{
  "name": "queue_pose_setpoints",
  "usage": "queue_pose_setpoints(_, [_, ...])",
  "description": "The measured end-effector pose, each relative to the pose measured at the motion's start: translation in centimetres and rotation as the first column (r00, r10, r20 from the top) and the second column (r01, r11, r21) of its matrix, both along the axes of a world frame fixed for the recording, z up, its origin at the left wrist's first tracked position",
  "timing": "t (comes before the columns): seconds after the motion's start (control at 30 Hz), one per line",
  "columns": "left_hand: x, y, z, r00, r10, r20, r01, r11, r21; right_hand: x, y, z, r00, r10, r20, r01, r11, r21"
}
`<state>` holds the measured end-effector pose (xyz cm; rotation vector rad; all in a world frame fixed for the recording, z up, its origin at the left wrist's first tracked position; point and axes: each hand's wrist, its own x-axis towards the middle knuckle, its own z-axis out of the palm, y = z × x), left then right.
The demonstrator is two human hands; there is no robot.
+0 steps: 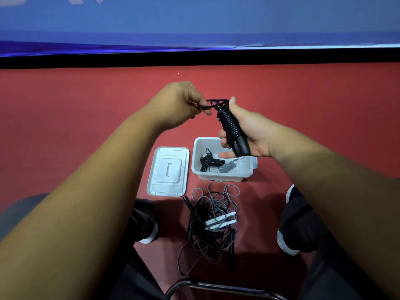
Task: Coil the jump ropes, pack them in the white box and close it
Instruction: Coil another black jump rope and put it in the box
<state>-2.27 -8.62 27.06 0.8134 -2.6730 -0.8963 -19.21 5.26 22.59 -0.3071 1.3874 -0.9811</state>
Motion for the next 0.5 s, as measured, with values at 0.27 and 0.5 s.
queue_pose_setpoints(0.27, [-0.3,0.7,-0.1,0.997,-0.041,-0.059,0.043,0.998,0.036,-0.4,0.0,0.0,0.997,-0.076,0.009,0.076,0.995,0.069])
queue_pose_setpoints(0.5, [-0.9,1.2,-0.1,0.964,0.154,-0.218,-0.113,0.975,0.192,-0.7,0.1,-0.2,0.998,-0.065,0.010,0.064,0.996,0.061])
